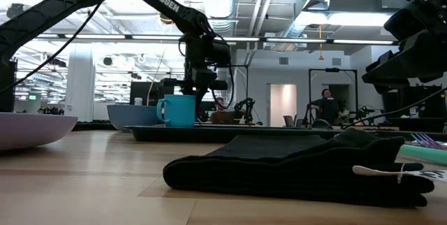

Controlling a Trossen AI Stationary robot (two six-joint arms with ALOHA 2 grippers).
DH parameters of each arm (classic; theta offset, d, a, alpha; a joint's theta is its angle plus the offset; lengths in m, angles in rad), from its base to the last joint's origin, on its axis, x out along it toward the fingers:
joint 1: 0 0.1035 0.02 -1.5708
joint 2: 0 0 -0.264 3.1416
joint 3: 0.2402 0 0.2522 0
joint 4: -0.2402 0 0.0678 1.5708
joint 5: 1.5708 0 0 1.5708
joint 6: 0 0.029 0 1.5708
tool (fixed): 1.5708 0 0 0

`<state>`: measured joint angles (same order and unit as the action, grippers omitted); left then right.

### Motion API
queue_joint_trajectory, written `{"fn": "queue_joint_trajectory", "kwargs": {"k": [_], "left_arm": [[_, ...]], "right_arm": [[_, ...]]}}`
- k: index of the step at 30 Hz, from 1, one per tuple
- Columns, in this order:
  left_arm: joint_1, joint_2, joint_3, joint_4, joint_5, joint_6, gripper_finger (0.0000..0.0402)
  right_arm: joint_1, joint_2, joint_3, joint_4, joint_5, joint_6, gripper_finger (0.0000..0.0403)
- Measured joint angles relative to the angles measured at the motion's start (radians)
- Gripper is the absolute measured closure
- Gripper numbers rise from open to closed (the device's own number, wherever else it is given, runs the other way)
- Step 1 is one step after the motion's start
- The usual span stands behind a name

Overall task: Set up tray
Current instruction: Put the blue mug on the top left of the black serving tray

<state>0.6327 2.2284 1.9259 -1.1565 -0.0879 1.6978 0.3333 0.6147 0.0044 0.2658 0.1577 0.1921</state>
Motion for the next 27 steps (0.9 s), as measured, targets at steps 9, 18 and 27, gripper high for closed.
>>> {"fn": "queue_joint_trajectory", "kwargs": {"k": [9, 18, 27], "left_arm": [[-0.003, 0.0, 0.0, 0.006, 0.021, 0.0, 0.0399], [0.0, 0.0, 0.0, 0.015, 0.032, 0.008, 0.04], [0.003, -0.009, -0.08, 0.048, -0.002, 0.038, 0.0401]], "right_arm": [[0.0, 0.0, 0.0, 0.0, 0.0, 0.0, 0.0316], [0.0, 0.0, 0.0, 0.0, 0.0, 0.0, 0.0316], [0.0, 0.0, 0.0, 0.0, 0.0, 0.0, 0.0316]]}}
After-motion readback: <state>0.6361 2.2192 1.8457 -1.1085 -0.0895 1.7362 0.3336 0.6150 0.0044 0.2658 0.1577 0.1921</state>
